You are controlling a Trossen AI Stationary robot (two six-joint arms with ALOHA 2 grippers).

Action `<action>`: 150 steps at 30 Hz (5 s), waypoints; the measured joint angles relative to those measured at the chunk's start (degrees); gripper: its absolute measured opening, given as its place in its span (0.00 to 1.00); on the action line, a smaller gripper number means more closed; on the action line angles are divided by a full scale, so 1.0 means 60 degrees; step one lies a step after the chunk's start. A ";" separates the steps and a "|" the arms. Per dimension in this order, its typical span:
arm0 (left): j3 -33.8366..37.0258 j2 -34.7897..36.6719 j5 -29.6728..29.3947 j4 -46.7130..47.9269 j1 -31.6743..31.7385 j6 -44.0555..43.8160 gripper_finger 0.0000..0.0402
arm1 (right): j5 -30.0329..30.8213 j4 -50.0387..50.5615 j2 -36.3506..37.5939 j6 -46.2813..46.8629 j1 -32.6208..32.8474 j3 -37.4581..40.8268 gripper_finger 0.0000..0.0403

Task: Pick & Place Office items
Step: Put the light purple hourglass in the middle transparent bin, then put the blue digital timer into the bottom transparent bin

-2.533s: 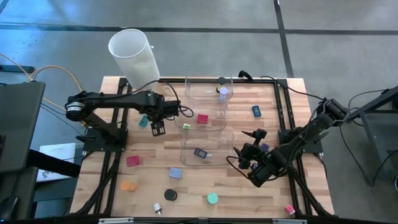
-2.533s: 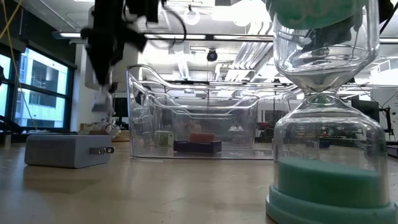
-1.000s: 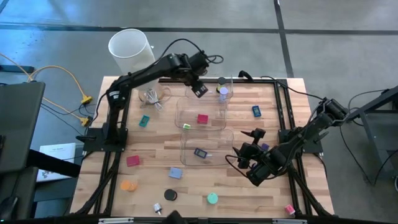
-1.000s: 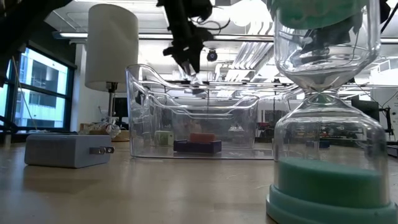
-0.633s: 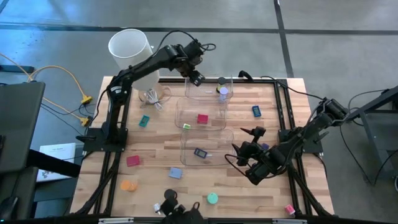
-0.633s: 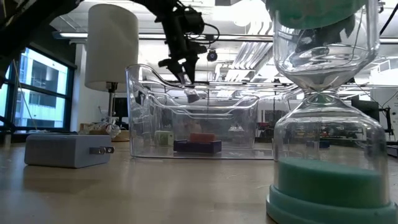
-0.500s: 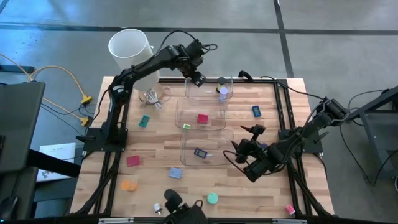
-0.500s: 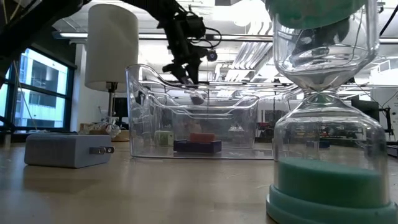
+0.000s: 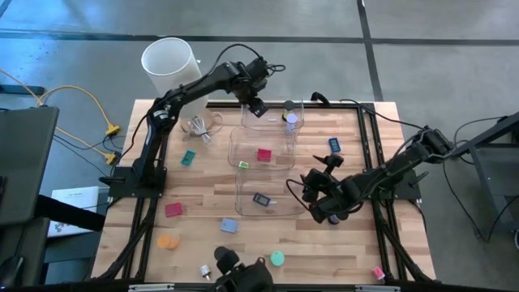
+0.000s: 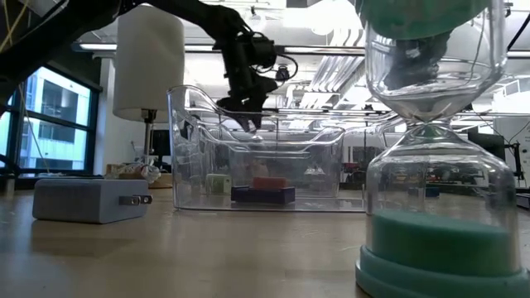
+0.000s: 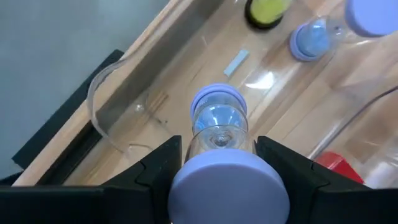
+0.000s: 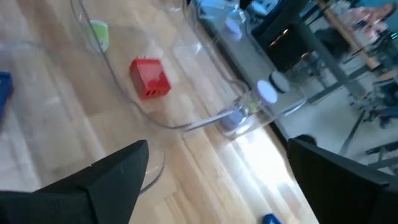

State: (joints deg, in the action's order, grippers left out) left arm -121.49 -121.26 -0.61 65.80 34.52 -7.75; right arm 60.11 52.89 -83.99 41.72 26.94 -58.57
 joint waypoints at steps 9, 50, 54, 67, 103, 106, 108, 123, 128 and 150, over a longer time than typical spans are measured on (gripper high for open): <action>0.0000 -0.0583 -0.0378 0.0719 -0.0015 0.0044 0.46 | -0.0620 0.0004 0.0000 -0.0216 0.0025 0.0000 0.92; 0.0000 -0.1172 -0.0961 0.0513 0.0168 0.1155 0.47 | -0.0531 -0.0071 0.0000 -0.0245 0.0026 0.0004 0.92; 0.0000 -0.1196 -0.1034 0.0420 0.0300 0.1072 0.48 | -0.0538 -0.0071 0.0000 -0.0245 0.0026 0.0004 0.92; -0.0004 -0.1517 -0.1167 0.0369 0.0272 0.0931 0.48 | -0.0549 -0.0067 0.0000 -0.0245 0.0026 0.0004 0.92; -0.0004 -0.1550 -0.1201 -0.0042 0.0013 0.2068 0.74 | -0.0553 -0.0067 0.0000 -0.0219 0.0026 0.0004 0.92; -0.0004 -0.1548 -0.1525 -0.0048 -0.0040 0.2721 0.77 | -0.0553 -0.0067 0.0000 -0.0219 0.0028 0.0004 0.92; -0.0004 -0.1522 -0.1876 -0.0051 -0.0108 0.2980 0.77 | -0.0553 -0.0067 0.0000 -0.0219 0.0026 0.0004 0.92; -0.0004 -0.0037 -0.3000 -0.0004 -0.0844 0.3280 0.77 | -0.0548 -0.0067 0.0000 -0.0241 0.0030 0.0007 0.92; -0.0014 0.0771 -0.2526 0.0823 -0.1274 0.1622 0.77 | -0.0580 -0.0067 0.0000 -0.0128 0.0030 0.0007 0.92; 0.0000 0.2150 -0.0417 0.4036 -0.4198 -0.0007 0.77 | -0.1529 0.1273 0.0308 0.0128 -0.0332 0.0022 0.92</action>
State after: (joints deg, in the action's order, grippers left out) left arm -121.49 -108.36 -3.11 90.02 9.34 -7.79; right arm 50.94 60.53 -82.14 42.49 24.95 -58.43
